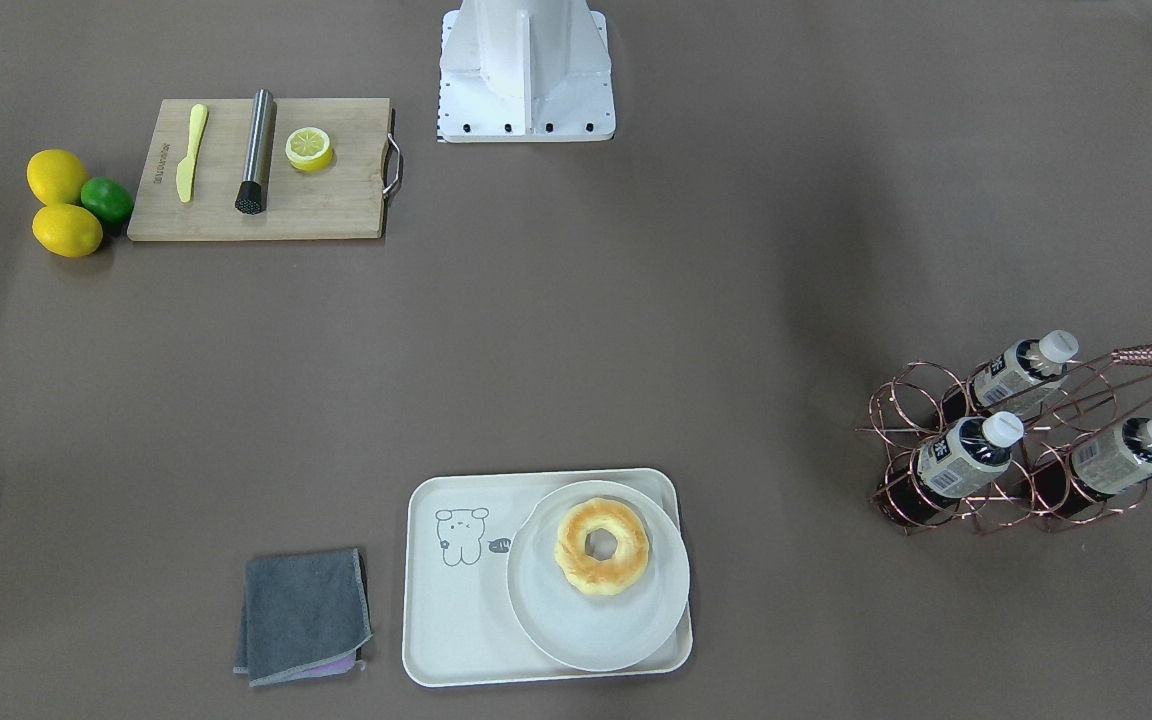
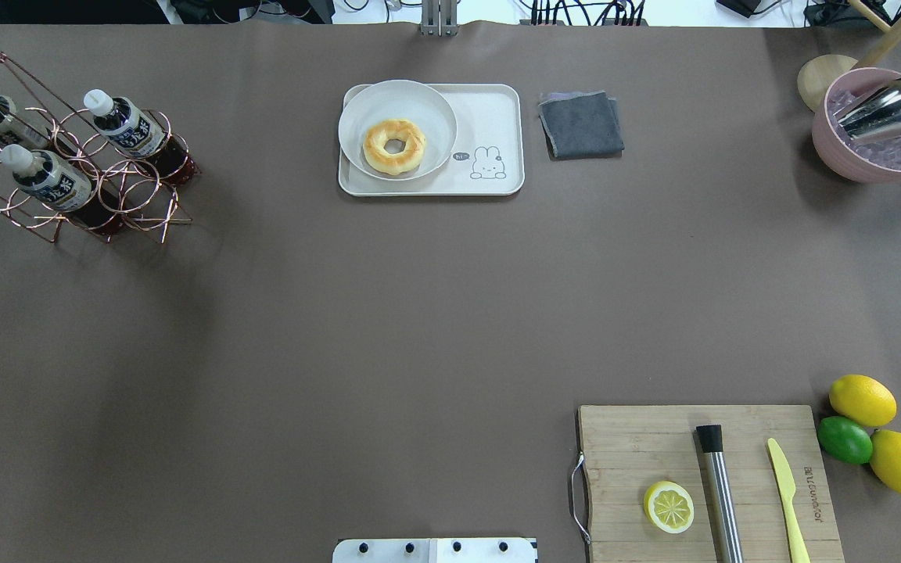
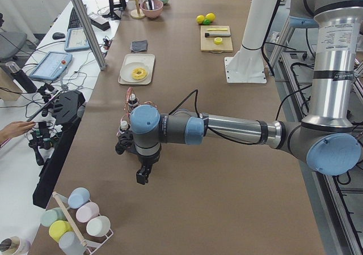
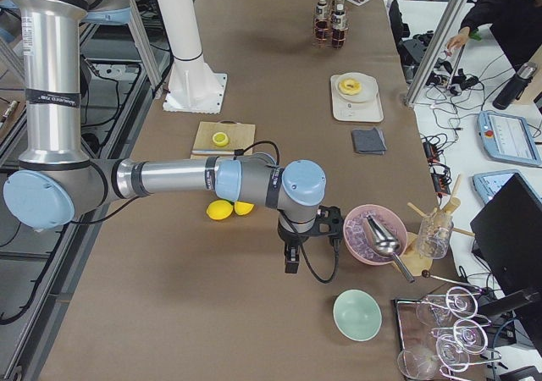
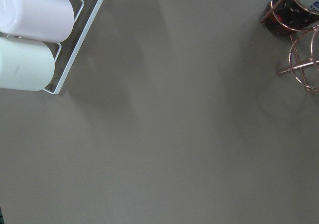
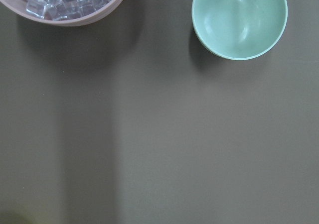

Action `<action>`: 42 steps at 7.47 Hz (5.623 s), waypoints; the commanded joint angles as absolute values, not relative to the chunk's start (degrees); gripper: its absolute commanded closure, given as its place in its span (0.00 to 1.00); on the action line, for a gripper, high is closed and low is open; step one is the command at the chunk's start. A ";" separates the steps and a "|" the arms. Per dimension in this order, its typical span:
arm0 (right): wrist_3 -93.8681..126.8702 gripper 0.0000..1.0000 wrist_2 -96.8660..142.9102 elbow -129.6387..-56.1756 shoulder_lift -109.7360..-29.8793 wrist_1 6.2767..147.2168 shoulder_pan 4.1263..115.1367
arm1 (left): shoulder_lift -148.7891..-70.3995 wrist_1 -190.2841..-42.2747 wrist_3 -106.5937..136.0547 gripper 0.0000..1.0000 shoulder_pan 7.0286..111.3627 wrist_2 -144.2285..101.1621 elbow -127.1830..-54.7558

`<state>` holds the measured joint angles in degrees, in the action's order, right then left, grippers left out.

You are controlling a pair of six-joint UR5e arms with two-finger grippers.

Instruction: Place tea on tray

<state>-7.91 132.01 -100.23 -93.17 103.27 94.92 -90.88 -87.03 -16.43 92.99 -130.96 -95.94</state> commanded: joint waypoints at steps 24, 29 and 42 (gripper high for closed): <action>-8.17 0.00 131.84 -101.07 -94.74 103.27 97.47 | -85.43 -110.65 33.46 0.03 67.96 -127.11 -115.84; -8.52 0.00 132.01 -101.69 -95.45 103.27 98.79 | -91.30 -110.74 40.60 0.02 64.86 -120.32 -112.86; -8.53 0.00 132.19 -101.25 -95.98 103.27 99.31 | -94.92 -113.73 39.81 0.68 63.19 -116.54 -106.43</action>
<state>-8.48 132.10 -101.30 -95.92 103.27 98.98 -95.13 -113.71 39.77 63.20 -116.38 -106.22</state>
